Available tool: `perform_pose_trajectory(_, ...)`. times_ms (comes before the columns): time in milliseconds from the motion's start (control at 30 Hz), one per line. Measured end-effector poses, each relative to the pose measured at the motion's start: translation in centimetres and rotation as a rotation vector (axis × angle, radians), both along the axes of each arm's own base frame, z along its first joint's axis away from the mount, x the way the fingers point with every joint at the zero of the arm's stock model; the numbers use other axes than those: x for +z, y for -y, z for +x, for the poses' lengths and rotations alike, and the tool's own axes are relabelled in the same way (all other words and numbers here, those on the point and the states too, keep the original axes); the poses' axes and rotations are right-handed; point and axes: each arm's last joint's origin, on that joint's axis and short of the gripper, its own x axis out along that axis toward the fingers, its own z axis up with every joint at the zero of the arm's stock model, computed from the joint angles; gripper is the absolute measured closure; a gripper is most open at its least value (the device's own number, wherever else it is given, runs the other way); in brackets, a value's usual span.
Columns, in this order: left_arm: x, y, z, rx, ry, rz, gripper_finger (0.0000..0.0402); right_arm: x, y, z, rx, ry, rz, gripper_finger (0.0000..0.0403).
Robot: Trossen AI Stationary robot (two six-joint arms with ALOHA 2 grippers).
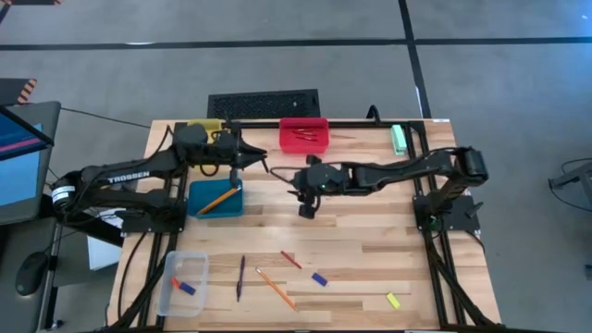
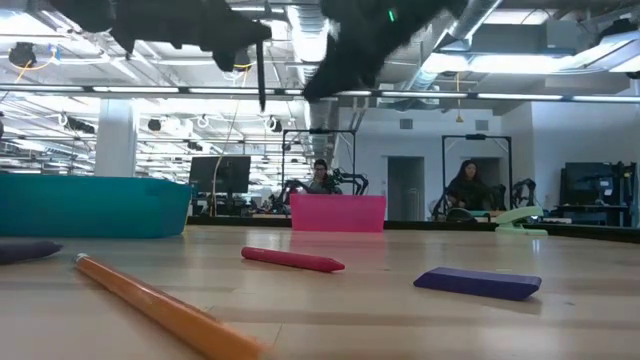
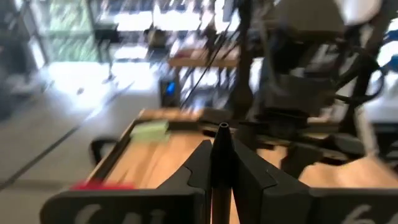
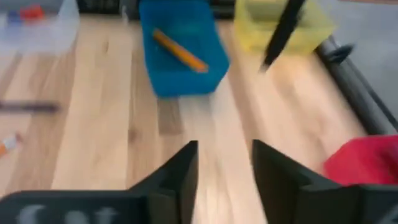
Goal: Sort crayons/erasers/pens/pencils in bins
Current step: Put the black pen into the yellow bin
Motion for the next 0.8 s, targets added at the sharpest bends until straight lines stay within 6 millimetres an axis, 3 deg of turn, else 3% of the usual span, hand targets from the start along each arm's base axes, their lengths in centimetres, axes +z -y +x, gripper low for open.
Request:
perform_pose_trajectory(200,0.8,-0.7,-0.4,0.243,-0.287,0.0,0.0379,-6.1,0.8,-2.0,0.062,0.134,0.101,0.0354)
perform_pose_trajectory(300,1.7,-1.3,-1.5,0.413,-0.472,-0.047,0.0379,-7.5,1.4,-3.6,0.049,0.181,0.107,0.0393)
perform_pose_trajectory(533,1.3,-4.4,-4.6,0.762,-0.835,-0.151,0.0379,-5.4,3.5,-5.9,0.02,0.258,0.054,0.0388)
perform_pose_trajectory(800,-1.4,-11.7,-7.2,0.92,-0.976,-0.354,0.0379,-3.3,3.4,-6.8,0.082,0.31,-0.029,0.0395)
